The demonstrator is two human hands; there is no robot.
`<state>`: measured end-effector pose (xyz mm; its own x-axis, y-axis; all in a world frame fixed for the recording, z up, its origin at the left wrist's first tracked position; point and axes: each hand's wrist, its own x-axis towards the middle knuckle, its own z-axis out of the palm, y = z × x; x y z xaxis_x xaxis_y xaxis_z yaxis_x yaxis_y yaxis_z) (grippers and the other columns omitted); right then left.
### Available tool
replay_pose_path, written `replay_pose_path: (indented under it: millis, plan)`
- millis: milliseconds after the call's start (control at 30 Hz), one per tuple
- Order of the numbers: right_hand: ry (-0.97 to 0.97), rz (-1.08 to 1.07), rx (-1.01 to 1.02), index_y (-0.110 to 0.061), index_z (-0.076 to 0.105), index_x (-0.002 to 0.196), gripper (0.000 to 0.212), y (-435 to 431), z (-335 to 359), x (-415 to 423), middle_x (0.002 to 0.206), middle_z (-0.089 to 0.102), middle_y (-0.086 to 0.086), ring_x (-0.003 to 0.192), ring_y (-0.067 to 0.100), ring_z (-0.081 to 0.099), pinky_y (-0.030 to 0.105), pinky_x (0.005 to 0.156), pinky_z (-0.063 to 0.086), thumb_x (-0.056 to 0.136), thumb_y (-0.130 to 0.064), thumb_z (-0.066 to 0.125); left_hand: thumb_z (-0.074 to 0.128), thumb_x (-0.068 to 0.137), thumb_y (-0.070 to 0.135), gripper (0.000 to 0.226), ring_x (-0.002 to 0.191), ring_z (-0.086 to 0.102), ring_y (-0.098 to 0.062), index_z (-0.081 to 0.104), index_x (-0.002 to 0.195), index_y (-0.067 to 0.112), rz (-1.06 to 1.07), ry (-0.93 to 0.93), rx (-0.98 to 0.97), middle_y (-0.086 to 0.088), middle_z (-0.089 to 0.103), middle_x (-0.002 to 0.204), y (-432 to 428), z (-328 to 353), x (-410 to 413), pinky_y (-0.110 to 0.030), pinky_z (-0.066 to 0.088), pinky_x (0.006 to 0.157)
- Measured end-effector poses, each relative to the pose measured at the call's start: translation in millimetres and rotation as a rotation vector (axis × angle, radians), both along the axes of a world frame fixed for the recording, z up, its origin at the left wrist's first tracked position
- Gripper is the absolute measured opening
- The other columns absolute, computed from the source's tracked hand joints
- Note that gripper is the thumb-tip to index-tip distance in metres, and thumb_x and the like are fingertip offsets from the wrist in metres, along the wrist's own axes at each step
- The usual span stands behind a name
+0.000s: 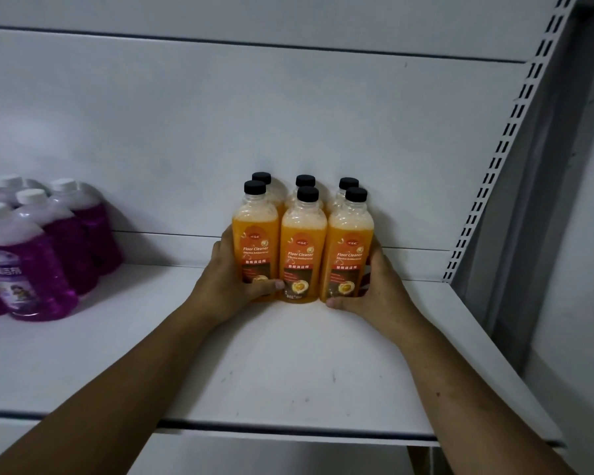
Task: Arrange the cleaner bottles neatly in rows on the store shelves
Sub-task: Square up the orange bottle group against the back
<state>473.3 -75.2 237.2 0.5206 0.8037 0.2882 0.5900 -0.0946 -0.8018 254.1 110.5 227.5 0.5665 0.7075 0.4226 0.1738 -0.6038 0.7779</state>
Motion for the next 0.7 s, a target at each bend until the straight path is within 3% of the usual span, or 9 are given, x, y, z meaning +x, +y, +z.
replay_pose_path:
  millis: [133,200,333,467,567,700]
  plan:
    - [0.015,-0.058,0.068,-0.048,0.023,0.151,0.13,5,2,-15,0.145,0.049,-0.01,0.133,0.019,0.056,0.054,0.1,0.057,0.045,-0.075,0.092,0.095,0.051,0.074,0.12,0.13,0.059,-0.018,0.033,0.149,0.045,0.001,-0.053,-0.047,0.005,0.053,0.143,-5,0,4,-0.051,0.057,0.103]
    - [-0.021,-0.104,0.081,-0.042,0.023,0.152,0.129,8,2,-20,0.144,0.05,-0.007,0.132,0.022,0.057,0.054,0.099,0.057,0.046,-0.081,0.086,0.093,0.051,0.076,0.117,0.128,0.059,-0.016,0.034,0.147,0.044,0.027,-0.076,-0.065,0.005,0.053,0.142,-8,0,7,-0.05,0.058,0.103]
    - [-0.101,-0.165,0.075,-0.034,0.022,0.154,0.119,11,-1,-21,0.143,0.05,-0.002,0.129,0.025,0.058,0.051,0.098,0.057,0.061,-0.067,0.089,0.092,0.05,0.076,0.116,0.126,0.06,-0.016,0.036,0.146,0.043,0.048,-0.113,-0.066,0.005,0.052,0.14,-11,-2,10,-0.049,0.058,0.101]
    - [-0.122,-0.168,0.087,-0.033,0.02,0.155,0.119,14,-5,-20,0.143,0.05,-0.002,0.128,0.026,0.059,0.052,0.097,0.058,0.064,-0.067,0.088,0.09,0.052,0.078,0.114,0.127,0.06,-0.017,0.035,0.146,0.043,0.061,-0.105,-0.054,0.006,0.052,0.139,-10,-3,11,-0.05,0.058,0.101]
    - [-0.116,-0.131,0.061,-0.033,0.02,0.154,0.119,13,-6,-17,0.144,0.047,-0.002,0.132,0.027,0.057,0.054,0.099,0.057,0.063,-0.068,0.088,0.089,0.052,0.079,0.114,0.127,0.06,-0.017,0.034,0.146,0.044,0.052,-0.108,-0.052,0.006,0.052,0.141,-10,-3,11,-0.05,0.059,0.1]
    - [-0.102,-0.013,-0.044,-0.039,0.018,0.151,0.111,8,-7,-3,0.146,0.037,-0.005,0.136,0.022,0.051,0.048,0.108,0.052,0.07,-0.049,0.093,0.088,0.051,0.081,0.116,0.126,0.06,-0.015,0.034,0.146,0.045,0.052,-0.108,-0.079,0.007,0.053,0.141,-10,-2,11,-0.047,0.059,0.1]
